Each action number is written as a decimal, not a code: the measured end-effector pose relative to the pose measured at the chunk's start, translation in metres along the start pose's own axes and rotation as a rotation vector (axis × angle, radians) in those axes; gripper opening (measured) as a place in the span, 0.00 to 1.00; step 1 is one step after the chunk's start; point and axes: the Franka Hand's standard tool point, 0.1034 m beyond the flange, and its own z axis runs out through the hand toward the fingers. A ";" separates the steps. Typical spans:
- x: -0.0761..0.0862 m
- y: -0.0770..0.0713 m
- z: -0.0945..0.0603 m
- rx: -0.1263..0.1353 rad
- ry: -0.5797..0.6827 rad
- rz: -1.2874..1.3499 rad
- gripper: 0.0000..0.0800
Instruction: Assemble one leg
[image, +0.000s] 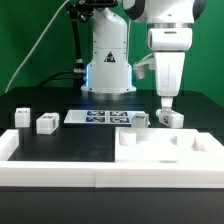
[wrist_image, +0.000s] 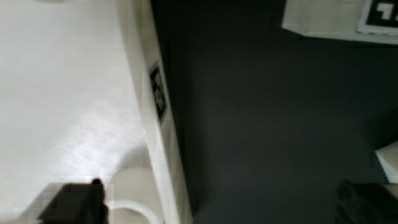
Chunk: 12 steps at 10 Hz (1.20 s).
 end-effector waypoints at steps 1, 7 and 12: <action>0.000 0.000 0.000 0.001 0.001 0.087 0.81; 0.019 -0.046 0.014 0.012 0.058 0.880 0.81; 0.028 -0.051 0.017 0.041 0.052 1.101 0.81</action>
Offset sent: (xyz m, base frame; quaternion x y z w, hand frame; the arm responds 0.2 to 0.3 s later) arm -0.0375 -0.0006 -0.0118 0.0048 0.0220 0.3565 0.9340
